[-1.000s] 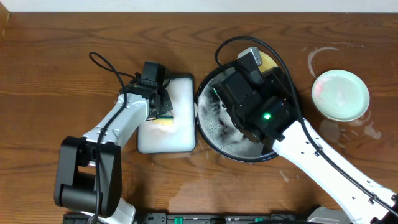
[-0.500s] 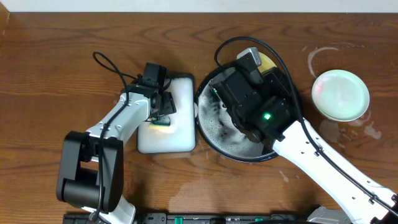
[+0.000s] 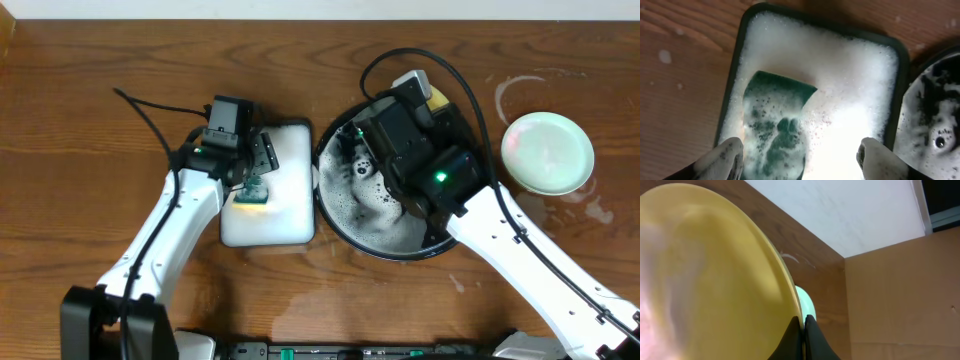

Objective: Clean dirty plates on tray and stack at the side
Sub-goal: 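Lift the yellow plate by its rim with the right gripper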

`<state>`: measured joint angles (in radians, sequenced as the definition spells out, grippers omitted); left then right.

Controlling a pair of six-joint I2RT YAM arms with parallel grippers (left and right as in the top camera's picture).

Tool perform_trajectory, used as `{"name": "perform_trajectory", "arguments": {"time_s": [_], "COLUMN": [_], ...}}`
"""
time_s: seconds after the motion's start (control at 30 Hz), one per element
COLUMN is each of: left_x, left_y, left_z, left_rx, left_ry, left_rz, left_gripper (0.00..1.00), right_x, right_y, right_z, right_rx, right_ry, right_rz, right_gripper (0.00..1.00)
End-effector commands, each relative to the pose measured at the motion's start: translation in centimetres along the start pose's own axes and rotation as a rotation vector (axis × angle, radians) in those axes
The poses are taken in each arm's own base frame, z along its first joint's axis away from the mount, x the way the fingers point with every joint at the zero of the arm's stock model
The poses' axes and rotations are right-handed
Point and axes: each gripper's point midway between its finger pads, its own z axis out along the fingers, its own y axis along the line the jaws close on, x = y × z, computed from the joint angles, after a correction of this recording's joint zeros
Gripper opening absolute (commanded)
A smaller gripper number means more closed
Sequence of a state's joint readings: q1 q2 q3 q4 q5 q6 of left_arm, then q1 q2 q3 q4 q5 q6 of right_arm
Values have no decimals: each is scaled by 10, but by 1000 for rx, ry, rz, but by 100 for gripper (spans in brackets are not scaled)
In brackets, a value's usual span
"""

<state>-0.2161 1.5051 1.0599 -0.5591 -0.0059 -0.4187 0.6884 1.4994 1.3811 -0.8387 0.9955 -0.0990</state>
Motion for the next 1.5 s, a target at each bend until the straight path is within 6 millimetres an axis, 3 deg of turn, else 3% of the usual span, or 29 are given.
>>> {"name": "perform_trajectory", "arguments": {"time_s": [0.0,0.07,0.17,0.23,0.3,0.37,0.43,0.47,0.6,0.7,0.8,0.93,1.07,1.17,1.27,1.47], "left_x": [4,7,7,7,7,7,7,7,7,7,7,7,7,7,7,7], "left_y": [4,6,6,6,6,6,6,6,6,6,6,6,6,6,6,6], "left_z": [1,1,1,1,1,1,1,1,1,1,1,1,1,1,1,1], "left_rx": [-18,-23,-24,-24,-24,-24,-24,-24,-24,-24,-24,-24,-24,-24,-24,-24], "left_ry": [21,31,32,32,32,32,32,32,32,32,32,32,32,32,32,32], "left_rz": [2,2,2,2,2,2,2,2,2,2,2,2,2,2,2,2], "left_gripper": [76,76,76,76,76,76,77,84,85,85,85,86,86,86,86,86], "right_x": [-6,-6,-5,-7,-6,-4,-4,-4,0,0,3,0,1,1,4,4], "right_y": [-1,11,-3,9,20,7,11,17,6,25,7,23,5,16,-1,2], "right_z": [0,0,4,4,5,7,7,6,7,6,8,7,8,6,6,3], "right_rx": [-20,-79,11,-56,-103,-25,-47,-79,-15,-120,-15,-104,2,-44,61,57], "right_ry": [-11,-14,-1,-7,-5,9,7,5,20,17,35,22,28,26,39,36], "right_rz": [40,2,91,95,-8,36,44,-7,33,-22,85,35,105,32,10,-63], "right_gripper": [1,1,1,1,1,1,1,1,1,1,1,1,1,1,1,1]}}
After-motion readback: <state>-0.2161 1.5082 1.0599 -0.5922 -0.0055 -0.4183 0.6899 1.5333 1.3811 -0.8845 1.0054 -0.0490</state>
